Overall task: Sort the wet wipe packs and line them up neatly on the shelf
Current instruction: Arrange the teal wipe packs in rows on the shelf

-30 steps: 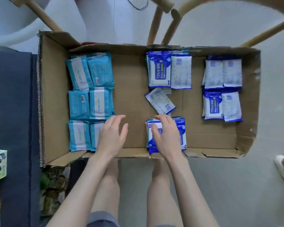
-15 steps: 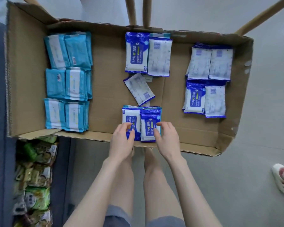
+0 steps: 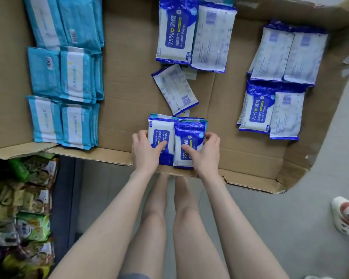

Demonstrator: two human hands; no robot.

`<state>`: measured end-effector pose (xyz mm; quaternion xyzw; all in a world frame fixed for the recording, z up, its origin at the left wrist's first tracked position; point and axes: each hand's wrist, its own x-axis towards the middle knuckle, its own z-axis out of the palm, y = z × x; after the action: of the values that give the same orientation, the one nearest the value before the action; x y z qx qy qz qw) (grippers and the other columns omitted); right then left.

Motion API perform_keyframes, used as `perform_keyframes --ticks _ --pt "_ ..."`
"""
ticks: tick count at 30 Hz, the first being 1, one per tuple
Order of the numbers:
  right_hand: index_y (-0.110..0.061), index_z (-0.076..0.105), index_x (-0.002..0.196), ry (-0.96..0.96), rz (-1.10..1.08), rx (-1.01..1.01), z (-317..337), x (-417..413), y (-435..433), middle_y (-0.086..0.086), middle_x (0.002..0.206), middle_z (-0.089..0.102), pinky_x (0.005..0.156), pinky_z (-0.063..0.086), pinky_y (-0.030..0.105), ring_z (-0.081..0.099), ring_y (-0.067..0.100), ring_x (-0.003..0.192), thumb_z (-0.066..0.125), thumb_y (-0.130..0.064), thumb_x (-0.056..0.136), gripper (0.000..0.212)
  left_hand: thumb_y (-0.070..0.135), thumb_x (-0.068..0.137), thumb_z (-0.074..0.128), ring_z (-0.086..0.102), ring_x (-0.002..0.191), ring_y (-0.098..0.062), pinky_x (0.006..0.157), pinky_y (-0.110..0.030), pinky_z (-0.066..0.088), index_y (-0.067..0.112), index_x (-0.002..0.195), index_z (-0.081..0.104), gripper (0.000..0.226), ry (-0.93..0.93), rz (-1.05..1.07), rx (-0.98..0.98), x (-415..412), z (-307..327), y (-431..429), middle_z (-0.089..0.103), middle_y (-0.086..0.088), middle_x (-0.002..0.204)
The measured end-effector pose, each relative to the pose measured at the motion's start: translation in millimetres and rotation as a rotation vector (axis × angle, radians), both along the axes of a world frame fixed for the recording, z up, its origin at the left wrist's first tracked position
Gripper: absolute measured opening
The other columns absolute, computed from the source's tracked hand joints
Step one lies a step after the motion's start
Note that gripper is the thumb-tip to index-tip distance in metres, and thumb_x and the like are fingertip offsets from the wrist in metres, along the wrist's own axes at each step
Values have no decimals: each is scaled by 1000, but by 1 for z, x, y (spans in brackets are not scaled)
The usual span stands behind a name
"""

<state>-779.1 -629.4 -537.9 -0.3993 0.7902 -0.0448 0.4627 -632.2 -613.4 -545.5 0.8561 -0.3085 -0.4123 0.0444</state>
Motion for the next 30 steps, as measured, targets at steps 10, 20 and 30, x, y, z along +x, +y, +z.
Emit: perform_keyframes --ticks 10,20,30 --pt "-17 61 88 -235 -300 -9 18 -8 -16 3 97 69 65 55 21 67 11 81 76 -20 78 19 17 86 68 61 92 -17 78 -33 50 17 99 52 21 209 181 -156 12 21 -17 62 6 95" --pt "-10 63 109 -197 178 -26 -12 18 -128 12 124 48 98 36 30 44 27 119 63 -28 89 27 21 97 52 59 80 -5 64 -16 48 20 95 44 9 401 360 -256 17 2 -102 57 10 90" --pt "-12 46 108 -310 22 43 -18 40 -139 6 115 62 89 51 40 61 23 103 71 -15 83 35 18 94 57 69 80 -13 63 -29 57 16 104 47 15 591 643 -208 28 -11 -113 67 -3 99"
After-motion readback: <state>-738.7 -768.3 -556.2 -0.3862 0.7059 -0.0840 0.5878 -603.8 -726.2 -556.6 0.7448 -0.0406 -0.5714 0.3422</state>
